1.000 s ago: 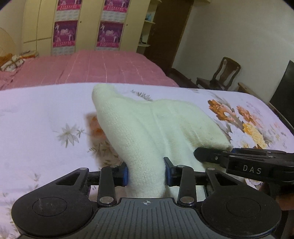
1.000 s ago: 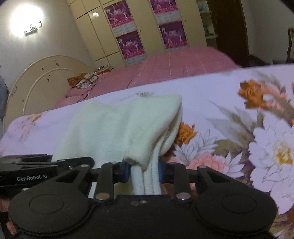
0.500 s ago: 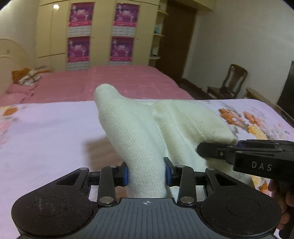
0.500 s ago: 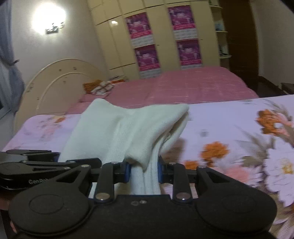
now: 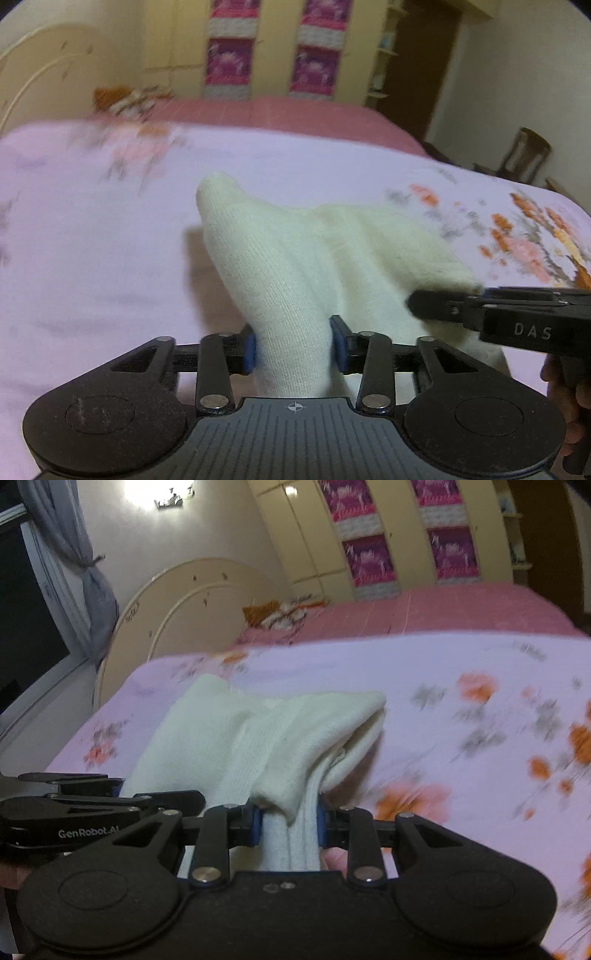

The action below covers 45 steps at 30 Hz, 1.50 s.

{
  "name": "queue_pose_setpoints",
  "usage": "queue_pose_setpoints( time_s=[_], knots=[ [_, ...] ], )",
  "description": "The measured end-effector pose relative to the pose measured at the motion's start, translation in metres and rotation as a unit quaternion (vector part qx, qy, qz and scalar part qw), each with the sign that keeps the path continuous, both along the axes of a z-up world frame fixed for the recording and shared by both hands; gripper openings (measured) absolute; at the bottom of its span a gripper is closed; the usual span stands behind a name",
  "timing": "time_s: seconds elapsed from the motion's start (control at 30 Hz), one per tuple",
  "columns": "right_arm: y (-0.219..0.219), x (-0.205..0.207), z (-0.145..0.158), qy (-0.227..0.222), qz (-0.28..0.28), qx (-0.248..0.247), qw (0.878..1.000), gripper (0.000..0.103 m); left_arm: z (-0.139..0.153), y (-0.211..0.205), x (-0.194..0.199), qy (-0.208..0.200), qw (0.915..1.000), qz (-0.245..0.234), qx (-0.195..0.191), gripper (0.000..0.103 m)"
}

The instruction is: Fold small clothes

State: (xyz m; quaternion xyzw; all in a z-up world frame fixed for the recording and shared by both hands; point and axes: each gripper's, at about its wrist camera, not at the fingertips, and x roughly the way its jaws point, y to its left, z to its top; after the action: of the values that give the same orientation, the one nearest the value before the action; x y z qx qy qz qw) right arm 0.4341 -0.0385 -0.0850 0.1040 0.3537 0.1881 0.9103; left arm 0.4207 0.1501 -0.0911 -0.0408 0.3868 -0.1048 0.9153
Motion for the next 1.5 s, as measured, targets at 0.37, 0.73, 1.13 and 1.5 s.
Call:
queue_pose_setpoints(
  time_s=[0.37, 0.73, 1.13, 1.5],
  knots=[
    [-0.037, -0.012, 0.001, -0.007, -0.048, 0.032, 0.998, 0.041, 0.014, 0.026, -0.033, -0.098, 0.9942, 0.042, -0.018, 0.055],
    [-0.007, 0.017, -0.013, -0.019, 0.030, -0.077, 0.996, 0.018, -0.008, -0.006, 0.005, -0.052, 0.9985, 0.001, 0.015, 0.044],
    [-0.009, -0.051, -0.004, -0.024, 0.120, -0.109, 0.986, 0.020, -0.022, -0.008, -0.075, -0.026, 0.9986, 0.041, 0.018, 0.045],
    [-0.035, -0.119, 0.033, -0.013, 0.005, -0.094, 0.995, 0.055, 0.009, -0.027, -0.155, -0.054, 0.9955, 0.072, 0.030, 0.097]
  ],
)
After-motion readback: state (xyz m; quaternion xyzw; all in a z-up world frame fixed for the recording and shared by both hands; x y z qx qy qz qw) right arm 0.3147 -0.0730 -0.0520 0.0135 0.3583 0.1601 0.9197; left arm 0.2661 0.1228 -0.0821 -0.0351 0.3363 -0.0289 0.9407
